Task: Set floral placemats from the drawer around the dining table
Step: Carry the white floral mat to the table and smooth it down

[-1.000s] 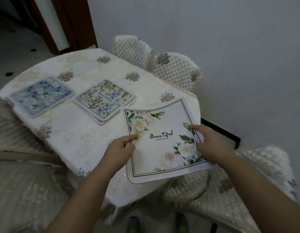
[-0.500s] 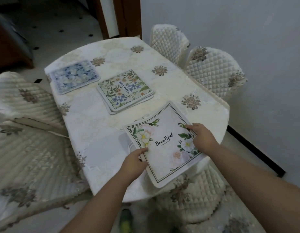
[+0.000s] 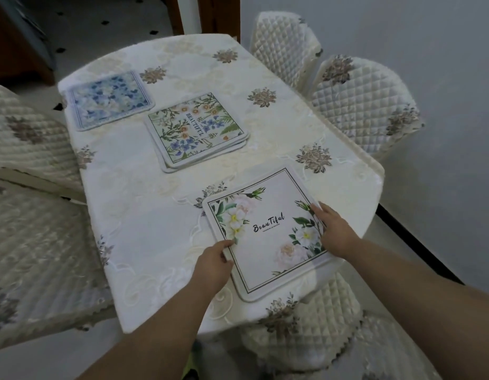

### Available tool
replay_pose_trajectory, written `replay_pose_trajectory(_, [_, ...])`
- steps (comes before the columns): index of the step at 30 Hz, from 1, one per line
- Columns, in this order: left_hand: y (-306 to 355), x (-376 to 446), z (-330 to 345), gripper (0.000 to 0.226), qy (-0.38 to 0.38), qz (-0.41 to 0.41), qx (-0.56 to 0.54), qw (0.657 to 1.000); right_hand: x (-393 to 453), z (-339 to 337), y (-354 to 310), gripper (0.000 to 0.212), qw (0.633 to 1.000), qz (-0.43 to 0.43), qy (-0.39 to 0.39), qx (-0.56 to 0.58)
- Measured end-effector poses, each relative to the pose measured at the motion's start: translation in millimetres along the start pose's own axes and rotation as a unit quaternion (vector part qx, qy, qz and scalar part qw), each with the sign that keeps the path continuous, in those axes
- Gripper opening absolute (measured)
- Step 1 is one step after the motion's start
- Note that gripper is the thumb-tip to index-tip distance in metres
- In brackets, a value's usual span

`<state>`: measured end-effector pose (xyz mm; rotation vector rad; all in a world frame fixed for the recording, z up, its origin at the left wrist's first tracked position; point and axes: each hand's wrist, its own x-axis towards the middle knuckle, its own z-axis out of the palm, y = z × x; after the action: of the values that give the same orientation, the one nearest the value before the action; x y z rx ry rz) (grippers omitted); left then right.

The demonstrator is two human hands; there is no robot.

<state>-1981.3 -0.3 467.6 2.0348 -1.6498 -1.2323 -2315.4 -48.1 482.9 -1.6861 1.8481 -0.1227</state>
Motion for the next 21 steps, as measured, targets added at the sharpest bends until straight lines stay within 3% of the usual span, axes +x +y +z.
replay_pose_trajectory(8, [-3.1, -4.0, 5.9, 0.051, 0.022, 0.014, -0.009, 1.000, -2.5, 31.4, -0.8, 0.087, 0.998, 0.029, 0.058, 0.001])
replay_pose_trajectory(11, [-6.0, -6.0, 5.9, 0.050, 0.022, 0.032, 0.042, 0.998, -0.7, 31.9, -0.5, 0.088, 0.997, 0.015, 0.077, 0.010])
replay_pose_trajectory(14, [-15.5, -4.2, 5.8, 0.041, 0.109, 0.121, 0.226, 0.960, -2.6, 32.5, -0.1, 0.086, 0.996, 0.007, 0.085, -0.005])
replay_pose_trajectory(16, [-20.3, -0.1, 8.7, 0.046, 0.135, 0.188, 0.268, 0.935, -4.0, 36.2, -3.5, 0.085, 0.994, 0.008, 0.097, -0.048])
replay_pose_trajectory(19, [-26.0, 9.3, 21.1, 0.063, 0.063, 0.253, 0.298, 0.918, -7.5, 54.1, -21.2, 0.073, 0.988, -0.015, 0.120, -0.092])
replay_pose_trajectory(21, [-30.0, 11.9, 28.6, 0.063, 0.055, 0.263, 0.326, 0.907, -13.4, 75.2, -38.6, 0.065, 0.991, -0.040, 0.105, -0.075])
